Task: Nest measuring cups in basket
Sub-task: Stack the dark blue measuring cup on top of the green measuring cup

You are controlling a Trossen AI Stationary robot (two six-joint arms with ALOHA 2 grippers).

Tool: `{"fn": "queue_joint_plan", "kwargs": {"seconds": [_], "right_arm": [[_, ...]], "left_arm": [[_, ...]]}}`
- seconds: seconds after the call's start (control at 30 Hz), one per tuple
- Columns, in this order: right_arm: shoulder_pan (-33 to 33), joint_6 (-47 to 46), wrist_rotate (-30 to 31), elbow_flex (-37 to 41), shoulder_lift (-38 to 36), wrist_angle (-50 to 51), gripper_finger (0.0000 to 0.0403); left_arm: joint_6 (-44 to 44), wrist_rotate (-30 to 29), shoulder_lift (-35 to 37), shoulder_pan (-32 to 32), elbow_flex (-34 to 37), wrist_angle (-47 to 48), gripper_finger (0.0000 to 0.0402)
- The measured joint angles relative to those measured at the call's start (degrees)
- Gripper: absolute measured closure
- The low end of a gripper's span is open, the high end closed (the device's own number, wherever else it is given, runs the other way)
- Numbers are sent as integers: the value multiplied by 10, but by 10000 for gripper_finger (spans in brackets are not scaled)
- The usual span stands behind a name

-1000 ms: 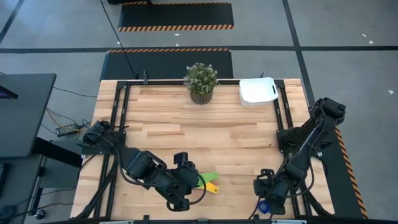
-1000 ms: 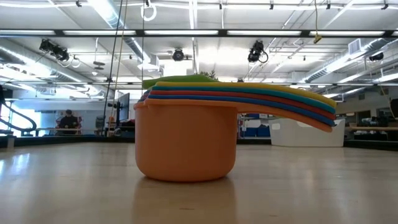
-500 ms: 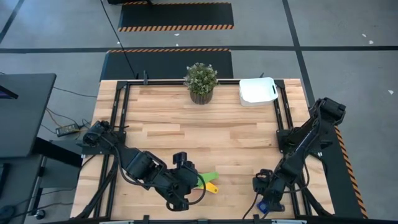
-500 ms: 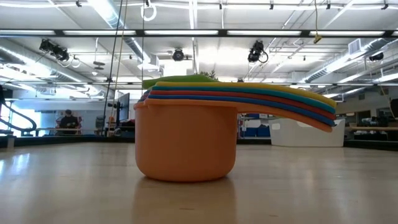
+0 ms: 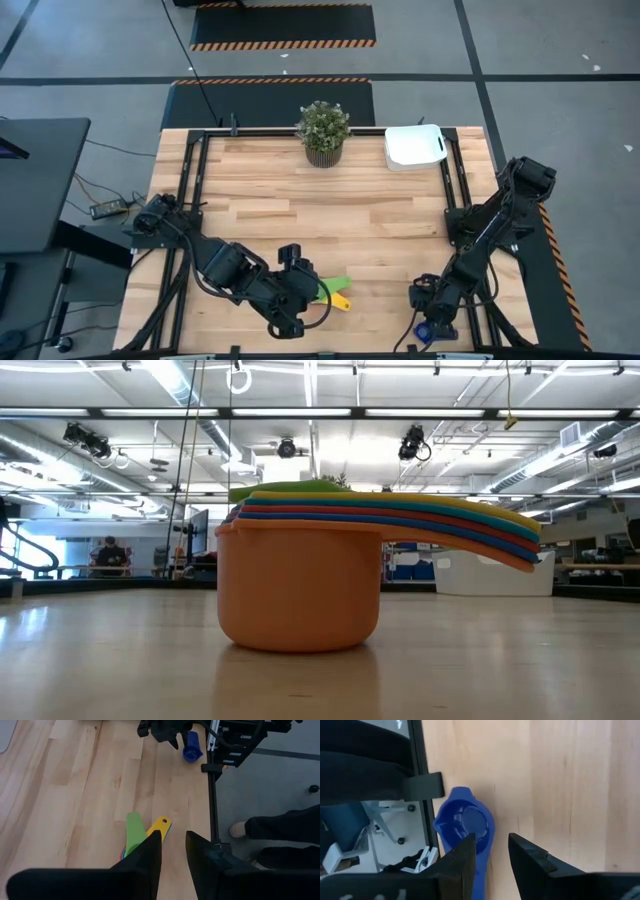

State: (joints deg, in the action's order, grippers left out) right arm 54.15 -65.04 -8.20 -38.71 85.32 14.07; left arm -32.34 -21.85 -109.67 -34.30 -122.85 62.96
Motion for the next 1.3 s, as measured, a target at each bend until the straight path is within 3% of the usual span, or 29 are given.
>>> {"fn": "queue_joint_plan", "kwargs": {"seconds": [0.37,0.77,0.9,1.03,1.3], "right_arm": [[2,-9,11,10,3,-26,282],[2,-10,-39,-1,122,-155,284],[3,-8,-22,-14,137,-153,312],[0,-4,-12,-19,136,-145,382],[-19,6,4,-20,134,-140,391]], "left_arm": [[0,0,0,3,0,0,306],[0,0,0,4,0,0,306],[0,0,0,4,0,0,306],[1,0,0,4,0,0,306],[0,0,0,4,0,15,306]]}}
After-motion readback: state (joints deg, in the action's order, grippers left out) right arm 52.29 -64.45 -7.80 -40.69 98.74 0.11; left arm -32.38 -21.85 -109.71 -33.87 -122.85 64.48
